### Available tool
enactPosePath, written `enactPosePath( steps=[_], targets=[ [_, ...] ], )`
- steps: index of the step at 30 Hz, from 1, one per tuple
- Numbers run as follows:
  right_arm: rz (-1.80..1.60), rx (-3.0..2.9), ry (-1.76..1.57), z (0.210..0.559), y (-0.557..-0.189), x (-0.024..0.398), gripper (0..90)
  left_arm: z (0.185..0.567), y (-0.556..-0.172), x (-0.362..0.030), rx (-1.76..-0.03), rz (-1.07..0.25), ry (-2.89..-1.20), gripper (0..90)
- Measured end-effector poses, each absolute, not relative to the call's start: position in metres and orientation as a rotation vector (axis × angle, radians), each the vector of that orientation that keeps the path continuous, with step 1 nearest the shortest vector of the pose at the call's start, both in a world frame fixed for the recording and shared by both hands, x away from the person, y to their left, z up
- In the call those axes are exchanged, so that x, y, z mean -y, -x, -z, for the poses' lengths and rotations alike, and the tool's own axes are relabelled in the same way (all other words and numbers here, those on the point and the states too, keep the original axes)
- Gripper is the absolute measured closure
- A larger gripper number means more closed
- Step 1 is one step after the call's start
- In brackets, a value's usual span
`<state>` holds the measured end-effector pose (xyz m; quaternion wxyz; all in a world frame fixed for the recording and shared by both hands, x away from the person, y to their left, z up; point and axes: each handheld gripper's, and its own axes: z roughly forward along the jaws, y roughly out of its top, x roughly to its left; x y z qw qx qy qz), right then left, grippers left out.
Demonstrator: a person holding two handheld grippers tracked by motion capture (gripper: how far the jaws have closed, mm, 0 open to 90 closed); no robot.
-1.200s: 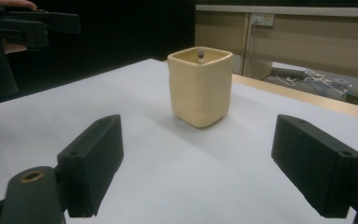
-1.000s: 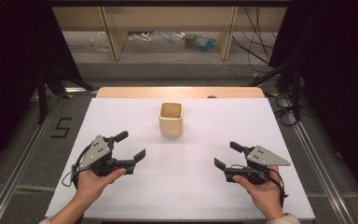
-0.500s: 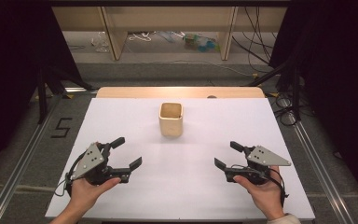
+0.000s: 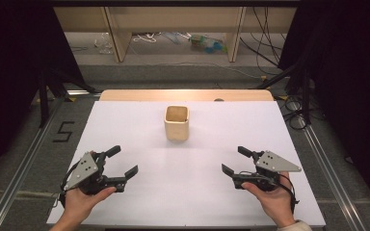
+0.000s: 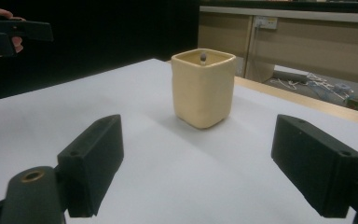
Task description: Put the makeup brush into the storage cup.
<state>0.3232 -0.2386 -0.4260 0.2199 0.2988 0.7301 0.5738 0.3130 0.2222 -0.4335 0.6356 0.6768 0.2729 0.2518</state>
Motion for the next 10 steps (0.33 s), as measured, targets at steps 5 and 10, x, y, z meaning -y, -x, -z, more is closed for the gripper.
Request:
enactPosePath(
  steps=[5,10],
  targets=[
    [-1.616,-2.016,-0.818,0.4276,-0.3249,0.2371,17.8,0.4346,-0.3145,-0.2232,-0.632,-0.574,-1.550,10.5],
    [-1.610,-2.023,-0.827,0.4284,-0.3253,0.2373,17.4,0.4363,-0.3165,-0.2237,-0.638,-0.573,-1.549,11.1]
  ],
)
